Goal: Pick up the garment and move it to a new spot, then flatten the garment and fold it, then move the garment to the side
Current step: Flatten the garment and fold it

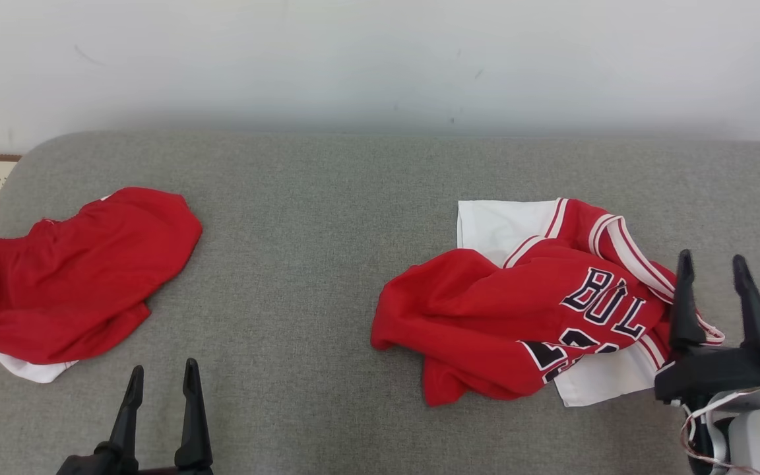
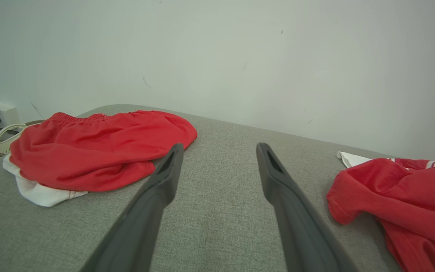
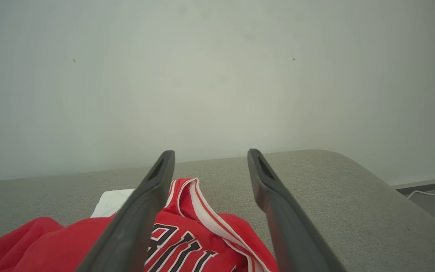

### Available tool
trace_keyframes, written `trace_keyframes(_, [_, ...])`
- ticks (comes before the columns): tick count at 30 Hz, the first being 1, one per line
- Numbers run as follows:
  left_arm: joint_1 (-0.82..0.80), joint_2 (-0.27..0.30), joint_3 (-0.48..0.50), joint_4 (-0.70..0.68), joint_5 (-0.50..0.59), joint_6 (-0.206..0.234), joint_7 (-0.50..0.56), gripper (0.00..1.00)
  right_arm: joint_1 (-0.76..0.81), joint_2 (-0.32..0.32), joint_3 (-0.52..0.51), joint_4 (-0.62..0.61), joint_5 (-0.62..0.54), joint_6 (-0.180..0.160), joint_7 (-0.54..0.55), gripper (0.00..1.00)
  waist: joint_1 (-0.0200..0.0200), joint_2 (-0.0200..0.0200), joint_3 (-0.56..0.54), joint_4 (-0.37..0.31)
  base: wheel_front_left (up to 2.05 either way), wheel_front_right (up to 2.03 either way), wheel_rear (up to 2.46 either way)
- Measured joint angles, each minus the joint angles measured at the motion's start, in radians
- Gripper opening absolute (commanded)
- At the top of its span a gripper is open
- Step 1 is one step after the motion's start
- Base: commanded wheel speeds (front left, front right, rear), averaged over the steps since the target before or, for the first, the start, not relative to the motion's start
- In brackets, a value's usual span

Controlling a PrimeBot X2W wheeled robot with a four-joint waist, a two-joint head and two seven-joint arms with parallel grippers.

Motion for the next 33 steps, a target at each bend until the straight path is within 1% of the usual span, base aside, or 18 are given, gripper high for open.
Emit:
trace_keyframes(4, [0.001, 0.0, 0.001, 0.003, 0.0, -0.008, 0.0, 1.0, 0.035, 0.009, 0.054, -0.031, 0.009, 0.0, -0.022, 1.0, 0.0, 0.0, -0.011, -0.004, 0.0, 0.0, 0.0])
trace_keyframes(11, [0.005, 0.0, 0.002, 0.0, 0.0, -0.009, 0.0, 1.0, 0.107, 0.029, 0.146, -0.081, 0.039, 0.0, -0.039, 1.0, 0.0, 0.0001, -0.024, -0.016, 0.0, 0.0, 0.0])
trace_keyframes(14, [0.006, 0.0, 0.001, -0.001, 0.0, -0.01, 0.0, 1.0, 0.143, 0.021, 0.219, -0.13, 0.055, 0.0, -0.042, 1.0, 0.0, 0.0, -0.026, -0.022, 0.0, 0.0, 0.0])
trace_keyframes(17, [0.006, 0.0, 0.0, 0.0, 0.0, -0.01, 0.0, 1.0, 0.174, 0.016, 0.247, -0.148, 0.056, 0.0, -0.042, 1.0, -0.0001, 0.0, -0.029, -0.024, 0.0, 0.0, 0.0])
trace_keyframes(21, [0.006, 0.0, -0.006, 0.007, 0.0, -0.02, 0.0, 1.0, 0.191, 0.022, 0.255, -0.165, 0.053, 0.0, -0.042, 1.0, 0.0, 0.0, -0.028, -0.026, 0.0, 0.0, 0.0])
trace_keyframes(23, [0.005, 0.0, -0.024, 0.013, -0.026, -0.043, 0.0, 1.0, 0.194, 0.028, 0.262, -0.167, 0.051, 0.0, -0.042, 1.0, 0.0, 0.0, -0.025, -0.028, 0.0, 0.0, 0.0])
trace_keyframes(29, [-0.041, 0.0, -0.149, 0.082, -0.023, -0.148, 0.0, 1.0, 0.193, 0.037, 0.279, -0.168, 0.047, 0.0, -0.042, 1.0, 0.0, 0.0, -0.013, -0.036, 0.0, 0.0, 0.0])
trace_keyframes(33, [-0.084, 0.0, -0.271, 0.15, -0.017, -0.186, 0.0, 1.0, 0.184, 0.041, 0.288, -0.167, 0.048, 0.0, -0.042, 1.0, -0.0001, 0.0, -0.002, -0.052, 0.0, 0.0, 0.0])
